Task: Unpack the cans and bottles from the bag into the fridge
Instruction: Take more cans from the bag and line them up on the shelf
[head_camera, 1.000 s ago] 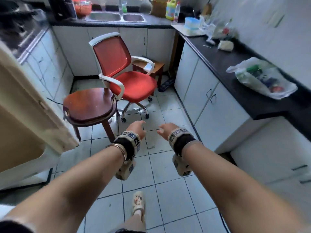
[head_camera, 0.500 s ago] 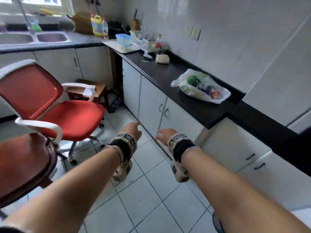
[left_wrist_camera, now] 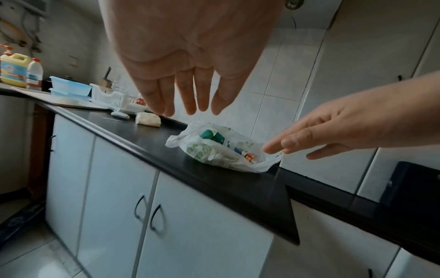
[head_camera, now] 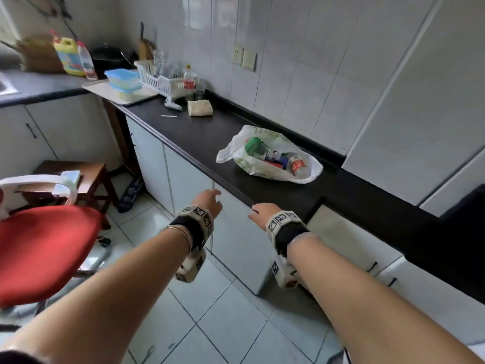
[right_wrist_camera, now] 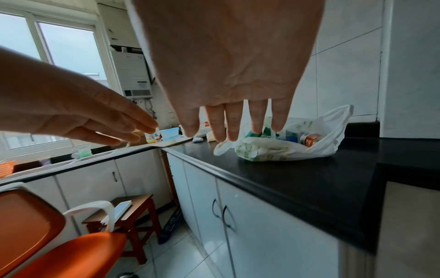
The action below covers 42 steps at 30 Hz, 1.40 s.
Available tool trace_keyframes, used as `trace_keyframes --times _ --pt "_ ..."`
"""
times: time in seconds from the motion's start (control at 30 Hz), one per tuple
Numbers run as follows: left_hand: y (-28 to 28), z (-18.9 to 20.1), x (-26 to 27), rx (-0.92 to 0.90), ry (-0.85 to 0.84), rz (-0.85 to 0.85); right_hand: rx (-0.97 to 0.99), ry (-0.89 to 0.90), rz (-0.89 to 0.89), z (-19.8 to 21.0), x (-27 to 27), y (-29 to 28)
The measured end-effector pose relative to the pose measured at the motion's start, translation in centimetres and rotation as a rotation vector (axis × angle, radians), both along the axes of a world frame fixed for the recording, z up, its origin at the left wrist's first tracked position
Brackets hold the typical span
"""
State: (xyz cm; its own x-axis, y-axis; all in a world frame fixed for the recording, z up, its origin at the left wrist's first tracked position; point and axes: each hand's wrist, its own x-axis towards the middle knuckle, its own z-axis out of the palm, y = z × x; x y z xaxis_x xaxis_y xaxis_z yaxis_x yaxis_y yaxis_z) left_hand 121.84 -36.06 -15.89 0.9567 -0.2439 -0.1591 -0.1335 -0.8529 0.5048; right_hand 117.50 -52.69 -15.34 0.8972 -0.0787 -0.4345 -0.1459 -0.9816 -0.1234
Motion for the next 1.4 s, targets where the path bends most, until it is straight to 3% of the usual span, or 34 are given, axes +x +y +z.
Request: trace_keyframes --times 0.17,0.37,0.67,0.87,1.4 --pt "-6.4 1.0 6.8 -0.051 -0.034 -0.043 0.028 -0.103 -0.106 1.1 6.4 -6.5" --pt "-11.2 0.2 13.7 -0.066 -0.017 -0.116 0.032 -0.101 -0.179 -0.1 11.8 -10.7" --pt "-16.8 -2.3 26.1 -0.083 -0.002 -0.300 0.092 -0.141 -0.420 -2.7 21.7 -14.7" --pt "-20.5 -4.3 33.3 -0.106 0.092 -0.381 0.123 -0.117 -0.614 -4.4 27.2 -16.6" --pt "-25.9 -11.4 37.7 0.054 0.254 -0.512 0.138 -0.093 -0.732 -10.0 31.6 -20.7"
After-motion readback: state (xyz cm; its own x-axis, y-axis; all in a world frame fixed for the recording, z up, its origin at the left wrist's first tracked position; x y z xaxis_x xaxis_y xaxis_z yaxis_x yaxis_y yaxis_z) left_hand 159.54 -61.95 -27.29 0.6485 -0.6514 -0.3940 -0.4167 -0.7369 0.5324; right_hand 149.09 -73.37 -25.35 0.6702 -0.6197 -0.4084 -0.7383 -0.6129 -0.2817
